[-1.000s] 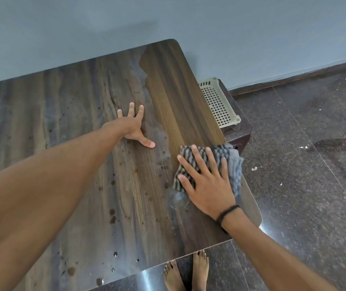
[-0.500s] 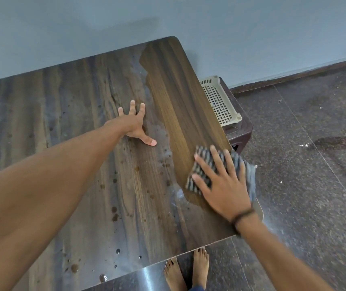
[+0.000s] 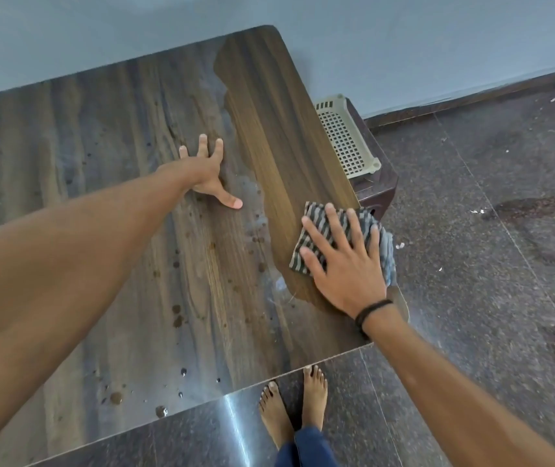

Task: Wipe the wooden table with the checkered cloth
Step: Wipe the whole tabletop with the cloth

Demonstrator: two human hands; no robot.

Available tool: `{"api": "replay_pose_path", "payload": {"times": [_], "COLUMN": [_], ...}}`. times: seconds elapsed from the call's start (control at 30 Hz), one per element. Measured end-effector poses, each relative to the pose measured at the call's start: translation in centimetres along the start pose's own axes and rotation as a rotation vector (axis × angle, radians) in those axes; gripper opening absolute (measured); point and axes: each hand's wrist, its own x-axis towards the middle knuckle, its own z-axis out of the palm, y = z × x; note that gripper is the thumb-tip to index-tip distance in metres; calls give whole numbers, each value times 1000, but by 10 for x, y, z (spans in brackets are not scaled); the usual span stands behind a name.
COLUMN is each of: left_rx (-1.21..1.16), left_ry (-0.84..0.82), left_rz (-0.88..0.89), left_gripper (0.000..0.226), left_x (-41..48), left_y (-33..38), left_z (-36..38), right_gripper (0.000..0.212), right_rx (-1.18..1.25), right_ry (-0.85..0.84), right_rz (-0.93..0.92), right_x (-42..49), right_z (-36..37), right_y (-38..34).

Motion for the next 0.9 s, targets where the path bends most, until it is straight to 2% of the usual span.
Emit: {"api": "replay_pose_path", "payload": {"times": [0.1, 0.17, 0.3, 0.33, 0.47, 0.53, 0.6, 0.67, 0.7, 0.8, 0.9], "left_rx": [7, 9, 2, 3, 18, 15, 5, -9, -15, -25, -25], "left_ry": [17, 30, 20, 18, 33, 35, 19, 3, 0, 30, 82], "left_rz": [17, 20, 6, 5, 14, 17, 17, 11, 11, 34, 63], "left_gripper": [154, 152, 152, 152, 154, 154, 158, 161, 162, 161, 159], "left_x": [0, 0, 2, 2, 1, 2, 2, 2, 2, -1, -1], "left_y": [-2, -2, -1, -1, -3, -3, -2, -1, -2, -6, -11], "left_z": [5, 4, -1, 0, 4, 3, 0, -2, -2, 2, 6], "right_gripper": [57, 57, 59, 59, 57, 57, 57, 59, 60, 57, 56], "right_rx": [-35, -63, -20, -11, -39, -48, -33, 15, 35, 27, 7], "right_ry": [24, 16, -36, -32, -5, -11, 3, 3, -10, -3, -28], "right_rz": [-165, -213, 10, 14, -243, -295, -201, -37, -12, -213, -346], "right_x": [-56, -77, -41, -42, -94, -94, -61, -22, -14, -46, -84], "right_z": [14, 16, 3, 4, 19, 18, 11, 5, 5, 23, 29], "right_y": [17, 38, 8, -5, 4, 21, 15, -16, -35, -62, -33]}}
